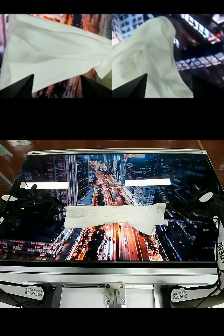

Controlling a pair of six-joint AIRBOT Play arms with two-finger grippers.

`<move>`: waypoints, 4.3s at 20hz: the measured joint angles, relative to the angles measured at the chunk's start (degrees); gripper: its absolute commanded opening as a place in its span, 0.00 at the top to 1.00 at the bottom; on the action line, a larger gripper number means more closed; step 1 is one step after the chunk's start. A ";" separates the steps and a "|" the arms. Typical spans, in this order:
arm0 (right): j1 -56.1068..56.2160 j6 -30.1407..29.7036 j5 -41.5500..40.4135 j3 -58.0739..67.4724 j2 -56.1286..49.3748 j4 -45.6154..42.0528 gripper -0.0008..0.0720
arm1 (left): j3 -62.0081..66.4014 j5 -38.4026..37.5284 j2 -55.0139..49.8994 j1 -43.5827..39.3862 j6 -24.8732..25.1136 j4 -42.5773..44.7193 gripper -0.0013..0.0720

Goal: Fold the shirts.

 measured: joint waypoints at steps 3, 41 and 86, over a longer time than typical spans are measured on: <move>-0.59 -0.48 3.91 0.13 -2.16 1.49 0.05 | 0.61 -3.61 0.50 -0.42 -0.22 -0.13 0.02; 3.91 4.46 32.72 0.33 34.51 16.74 0.90 | 2.56 27.21 -14.86 -57.70 3.54 -42.51 0.94; 24.22 12.26 -7.78 -20.76 4.33 19.91 0.87 | 2.64 11.34 33.24 -15.23 7.41 -11.50 0.94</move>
